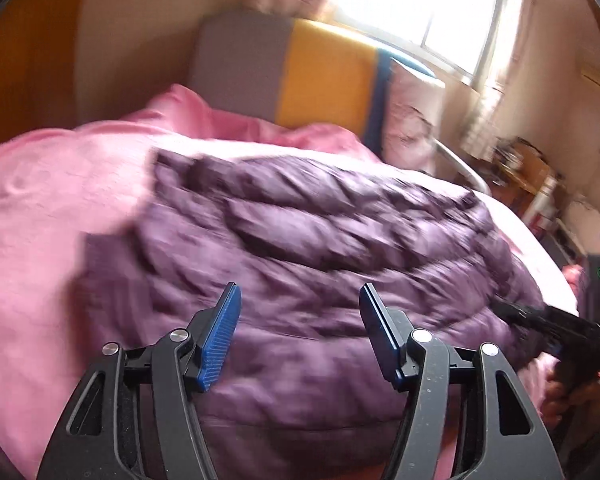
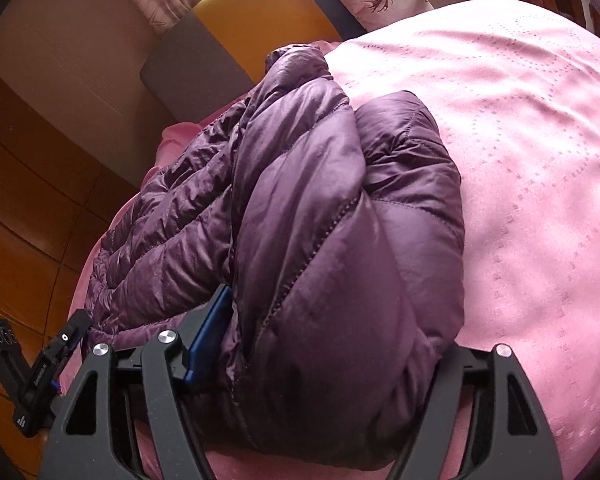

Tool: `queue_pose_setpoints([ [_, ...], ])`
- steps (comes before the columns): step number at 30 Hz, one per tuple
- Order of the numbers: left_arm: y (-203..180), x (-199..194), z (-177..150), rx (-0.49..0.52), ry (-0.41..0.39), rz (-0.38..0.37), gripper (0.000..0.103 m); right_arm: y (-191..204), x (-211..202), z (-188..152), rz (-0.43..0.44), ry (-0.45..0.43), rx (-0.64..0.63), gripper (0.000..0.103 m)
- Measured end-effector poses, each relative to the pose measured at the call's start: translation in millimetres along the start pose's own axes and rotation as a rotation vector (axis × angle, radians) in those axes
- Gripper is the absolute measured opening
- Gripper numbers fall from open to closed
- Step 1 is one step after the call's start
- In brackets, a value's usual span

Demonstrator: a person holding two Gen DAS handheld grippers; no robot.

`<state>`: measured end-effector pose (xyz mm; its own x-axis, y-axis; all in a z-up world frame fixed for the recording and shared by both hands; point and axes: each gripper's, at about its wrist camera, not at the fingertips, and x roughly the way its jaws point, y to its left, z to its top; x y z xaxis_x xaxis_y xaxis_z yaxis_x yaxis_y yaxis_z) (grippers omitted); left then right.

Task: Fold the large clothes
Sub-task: 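Grasp the jacket side edge with the left gripper and lift it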

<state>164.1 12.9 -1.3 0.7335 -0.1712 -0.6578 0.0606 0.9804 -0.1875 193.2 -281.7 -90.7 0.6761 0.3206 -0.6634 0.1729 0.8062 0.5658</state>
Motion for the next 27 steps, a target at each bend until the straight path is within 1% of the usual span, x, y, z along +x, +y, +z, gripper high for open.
queue_pose_setpoints([
  [1, 13.0, -6.7, 3.6, -0.022, -0.030, 0.062, 0.068, -0.8, -0.2, -0.8, 0.005, -0.006, 0.008, 0.079],
  [2, 30.2, -14.9, 5.7, -0.059, -0.056, 0.119, 0.078, -2.5, -0.5, -2.1, 0.013, -0.008, 0.012, 0.081],
  [3, 41.4, -19.3, 6.0, -0.083, -0.068, 0.142, 0.082, -3.1, -1.2, -3.5, 0.016, -0.011, 0.007, 0.081],
  [4, 55.5, -21.3, 5.2, -0.108, -0.057, 0.155, 0.082, -4.9, -2.8, -5.3, 0.018, -0.019, 0.002, 0.082],
  [5, 65.4, -19.9, 3.6, -0.122, -0.029, 0.145, 0.082, -5.7, -3.0, -6.8, 0.025, -0.020, -0.002, 0.082],
  [7, 90.3, -11.3, -6.2, -0.189, 0.058, 0.050, 0.081, -7.4, -2.9, -9.3, 0.032, -0.023, -0.011, 0.081],
  [8, 102.1, -5.2, -15.6, -0.247, 0.103, -0.029, 0.070, -6.8, -3.1, -9.4, 0.029, -0.025, -0.016, 0.075],
  [9, 108.3, -0.5, -21.7, -0.280, 0.134, -0.079, 0.059, -6.6, -3.8, -10.5, 0.037, -0.023, -0.022, 0.069],
  [10, 111.6, 2.0, -28.5, -0.301, 0.149, -0.110, 0.055, -7.7, -7.3, -11.9, 0.050, -0.020, -0.029, 0.055],
  [11, 113.4, 2.3, -33.5, -0.310, 0.146, -0.130, 0.045, -5.5, -10.4, -13.3, 0.046, -0.023, -0.046, 0.047],
  [12, 113.7, 0.3, -36.7, -0.315, 0.141, -0.158, 0.035, -1.8, -14.1, -14.5, 0.040, -0.021, -0.069, 0.043],
  [13, 113.4, -2.5, -37.9, -0.319, 0.139, -0.173, 0.032, 2.3, -17.4, -15.3, 0.039, -0.018, -0.084, 0.038],
  [14, 112.1, -6.3, -38.7, -0.318, 0.137, -0.184, 0.025, 4.8, -22.7, -16.8, 0.042, -0.012, -0.101, 0.034],
  [16, 112.5, -14.4, -40.7, -0.311, 0.147, -0.209, 0.021, 11.1, -31.2, -21.4, 0.049, -0.002, -0.128, 0.033],
  [20, 113.8, -39.2, -52.9, -0.280, 0.183, -0.254, 0.019, 6.6, -56.8, -49.0, 0.059, 0.039, -0.162, 0.032],
  [21, 111.1, -49.5, -58.8, -0.256, 0.201, -0.264, 0.019, 3.9, -63.3, -56.5, 0.067, 0.053, -0.162, 0.032],
  [24, 102.5, -77.7, -78.8, -0.188, 0.248, -0.257, 0.019, -2.7, -87.7, -83.2, 0.090, 0.102, -0.159, 0.034],
  [25, 100.6, -86.0, -83.3, -0.167, 0.259, -0.248, 0.020, -3.5, -94.4, -90.1, 0.088, 0.125, -0.171, 0.041],
  [26, 98.6, -93.7, -86.5, -0.150, 0.265, -0.231, 0.024, -5.7, -101.2, -94.9, 0.077, 0.143, -0.178, 0.052],
  [27, 98.5, -103.6, -87.9, -0.136, 0.256, -0.187, 0.032, -10.1, -108.9, -97.3, 0.049, 0.143, -0.172, 0.057],
])
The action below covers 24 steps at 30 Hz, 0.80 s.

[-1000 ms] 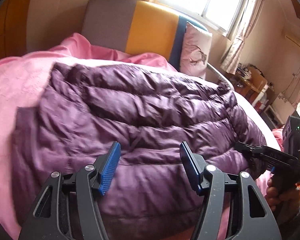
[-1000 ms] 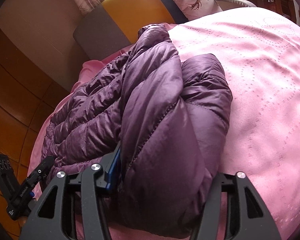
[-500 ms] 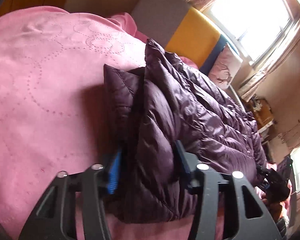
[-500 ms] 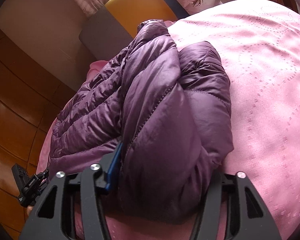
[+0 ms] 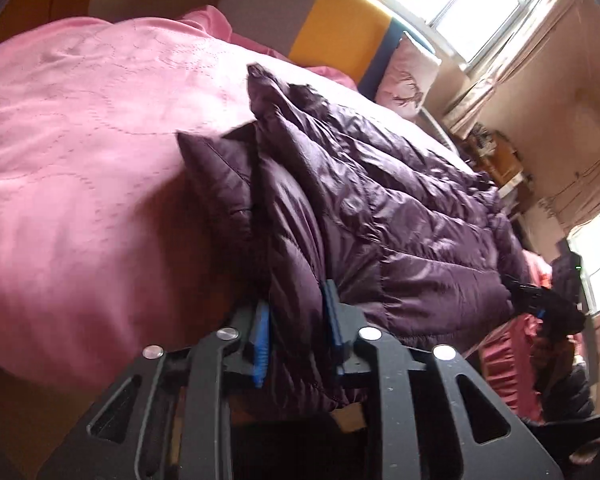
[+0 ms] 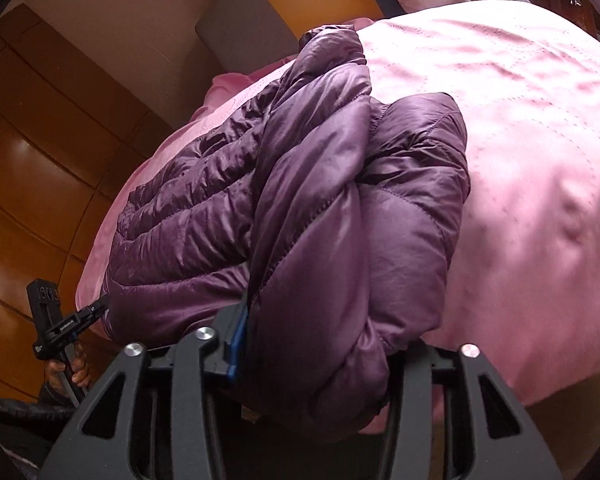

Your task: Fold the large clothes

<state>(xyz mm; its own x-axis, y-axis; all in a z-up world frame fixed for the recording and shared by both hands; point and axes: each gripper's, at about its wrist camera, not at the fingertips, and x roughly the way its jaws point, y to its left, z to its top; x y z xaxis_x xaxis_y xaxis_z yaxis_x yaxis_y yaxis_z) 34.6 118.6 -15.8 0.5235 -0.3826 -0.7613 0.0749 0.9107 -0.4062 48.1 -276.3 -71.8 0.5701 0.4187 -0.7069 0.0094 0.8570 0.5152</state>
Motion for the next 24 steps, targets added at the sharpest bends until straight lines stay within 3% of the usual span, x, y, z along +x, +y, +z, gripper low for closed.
queue_pose_setpoints([
  [2, -1.8, -13.6, -0.7, 0.010, -0.054, 0.058, 0.044, -4.5, -14.5, 2.3, -0.040, -0.027, -0.002, 0.060],
  [4, -4.1, -25.9, 10.1, 0.001, -0.131, 0.078, 0.047, 1.5, -29.0, 11.3, -0.101, -0.097, -0.028, 0.061],
  [6, -13.6, -27.9, 24.5, 0.008, -0.179, 0.032, 0.047, 19.6, -38.3, 23.2, -0.136, -0.198, -0.075, 0.062],
  [9, -40.7, -10.6, 47.0, 0.068, -0.202, -0.002, 0.047, 60.7, -26.5, 38.7, -0.096, -0.239, -0.170, 0.062],
  [12, -61.7, 20.4, 64.8, 0.101, -0.185, 0.000, 0.049, 98.0, 17.2, 53.4, -0.125, -0.212, -0.248, 0.065],
  [14, -63.2, 44.9, 66.8, 0.094, -0.144, 0.021, 0.049, 102.3, 48.5, 57.5, -0.203, -0.158, -0.272, 0.065],
  [16, -53.5, 70.8, 66.2, 0.071, -0.096, 0.110, 0.049, 92.9, 71.8, 53.8, -0.263, -0.102, -0.255, 0.064],
  [20, -19.6, 86.7, 54.1, -0.001, -0.068, 0.093, 0.041, 72.6, 87.0, 42.3, -0.269, -0.078, -0.224, 0.064],
  [24, -20.5, 83.3, 52.9, -0.010, -0.067, 0.109, 0.041, 66.5, 78.1, 42.1, -0.253, -0.095, -0.195, 0.065],
])
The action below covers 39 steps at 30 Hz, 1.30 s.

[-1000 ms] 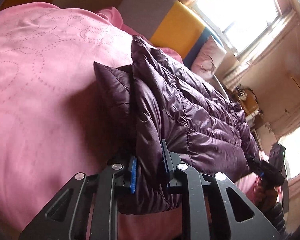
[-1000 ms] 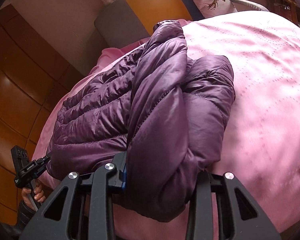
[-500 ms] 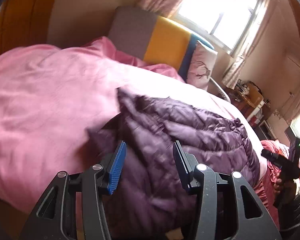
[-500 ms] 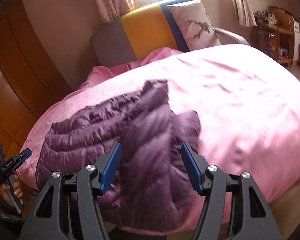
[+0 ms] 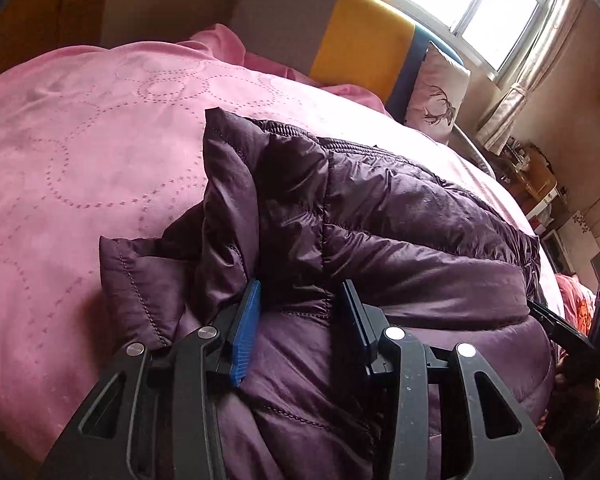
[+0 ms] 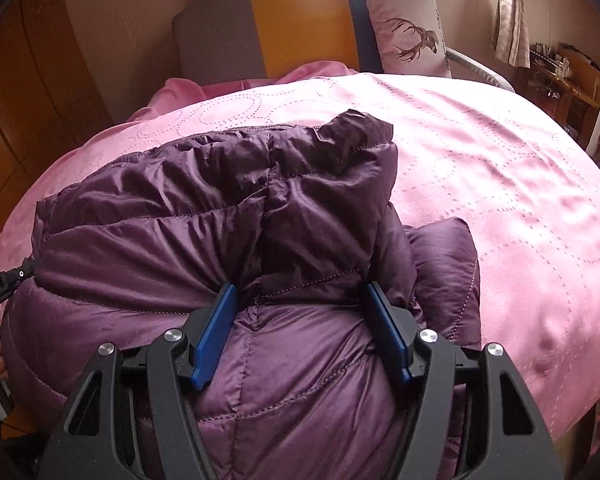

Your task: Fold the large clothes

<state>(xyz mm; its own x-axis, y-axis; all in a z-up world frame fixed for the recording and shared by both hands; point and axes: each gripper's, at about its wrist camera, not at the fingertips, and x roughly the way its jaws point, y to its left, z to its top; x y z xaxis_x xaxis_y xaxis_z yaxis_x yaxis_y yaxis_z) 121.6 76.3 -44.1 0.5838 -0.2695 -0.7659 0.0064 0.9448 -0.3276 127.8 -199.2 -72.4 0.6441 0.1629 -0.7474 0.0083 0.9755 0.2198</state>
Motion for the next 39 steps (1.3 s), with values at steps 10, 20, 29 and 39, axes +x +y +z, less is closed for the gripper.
queue_pose_setpoints([
  [10, -81.2, -57.2, -9.6, 0.187, -0.137, -0.049, 0.042, -67.0, -78.7, -26.7, 0.062, -0.085, 0.254, 0.096],
  [20, -130.3, -9.1, -35.9, 0.302, -0.046, -0.005, 0.042, -76.9, -47.5, -67.5, 0.397, 0.082, 0.503, 0.101],
  [29, -129.6, -5.7, -39.8, 0.298, -0.041, -0.003, 0.043, -38.0, -45.0, -53.8, 0.380, 0.073, 0.374, 0.075],
  [39, -123.5, 0.4, -41.8, 0.269, -0.028, -0.028, 0.043, -3.7, -95.1, -28.3, 0.411, -0.029, 0.252, 0.032],
])
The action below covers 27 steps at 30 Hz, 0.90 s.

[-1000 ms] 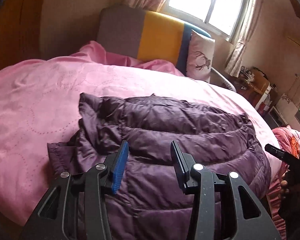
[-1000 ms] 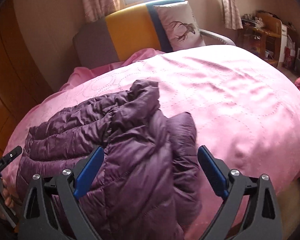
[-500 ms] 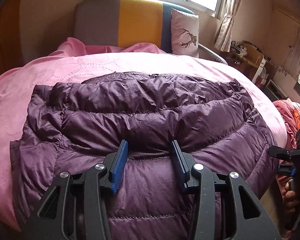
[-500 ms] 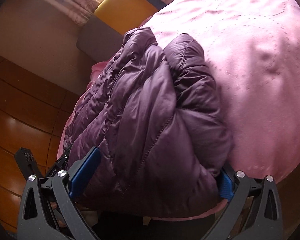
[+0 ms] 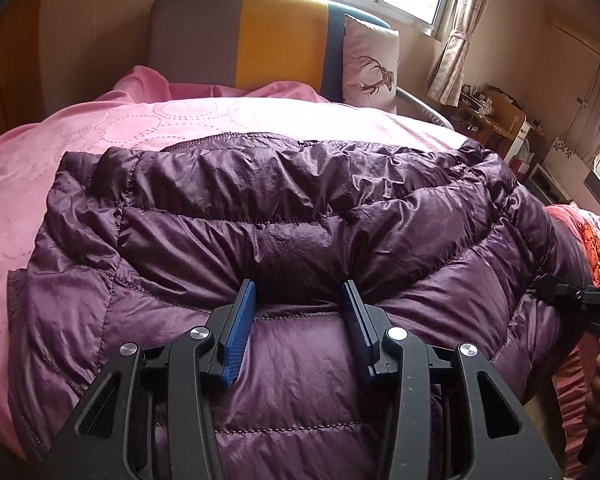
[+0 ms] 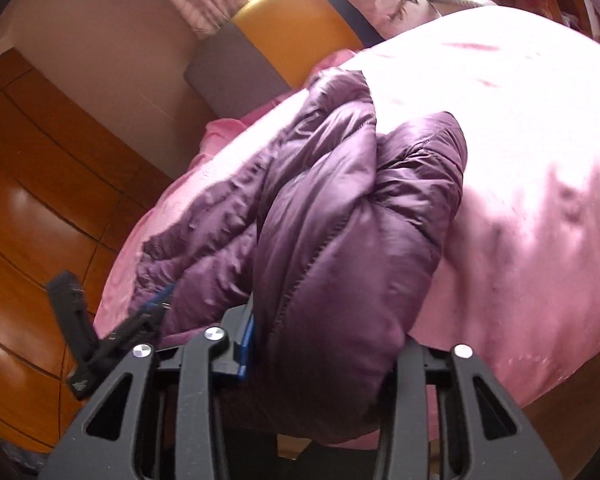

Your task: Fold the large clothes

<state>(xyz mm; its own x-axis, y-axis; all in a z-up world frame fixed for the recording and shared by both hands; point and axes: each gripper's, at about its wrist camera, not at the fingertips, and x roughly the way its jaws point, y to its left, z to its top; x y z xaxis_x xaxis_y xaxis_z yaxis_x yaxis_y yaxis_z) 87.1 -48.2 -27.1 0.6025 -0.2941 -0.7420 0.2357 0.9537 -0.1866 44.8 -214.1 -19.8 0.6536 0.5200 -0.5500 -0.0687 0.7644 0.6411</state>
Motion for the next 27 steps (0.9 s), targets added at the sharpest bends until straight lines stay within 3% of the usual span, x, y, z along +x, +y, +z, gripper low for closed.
queue_pose_setpoints([
  [4, 7.8, 3.8, -0.8, -0.038, 0.006, -0.036, 0.043, 60.3, -0.7, 15.4, 0.096, -0.030, -0.139, 0.027],
  [9, 20.7, 6.6, -2.6, -0.091, 0.017, -0.105, 0.043, 137.1, 22.8, 12.2, 0.162, 0.008, -0.347, 0.025],
  [16, 66.3, -26.1, 2.6, -0.181, 0.049, -0.290, 0.043, 189.5, 59.0, -11.0, 0.116, 0.092, -0.527, 0.025],
  [21, 132.0, -85.5, -1.0, -0.264, -0.048, -0.277, 0.043, 213.6, 80.5, -39.2, 0.039, 0.133, -0.678, 0.025],
  [24, 167.6, -117.9, -5.1, -0.342, -0.117, -0.337, 0.043, 234.1, 97.2, -64.4, -0.010, 0.148, -0.802, 0.025],
  [25, 173.0, -126.1, -5.2, -0.351, -0.138, -0.363, 0.044, 239.6, 103.4, -74.3, -0.025, 0.154, -0.841, 0.025],
  [27, 179.4, -140.9, -2.7, -0.358, -0.184, -0.423, 0.062, 249.3, 114.7, -90.3, -0.051, 0.158, -0.907, 0.025],
])
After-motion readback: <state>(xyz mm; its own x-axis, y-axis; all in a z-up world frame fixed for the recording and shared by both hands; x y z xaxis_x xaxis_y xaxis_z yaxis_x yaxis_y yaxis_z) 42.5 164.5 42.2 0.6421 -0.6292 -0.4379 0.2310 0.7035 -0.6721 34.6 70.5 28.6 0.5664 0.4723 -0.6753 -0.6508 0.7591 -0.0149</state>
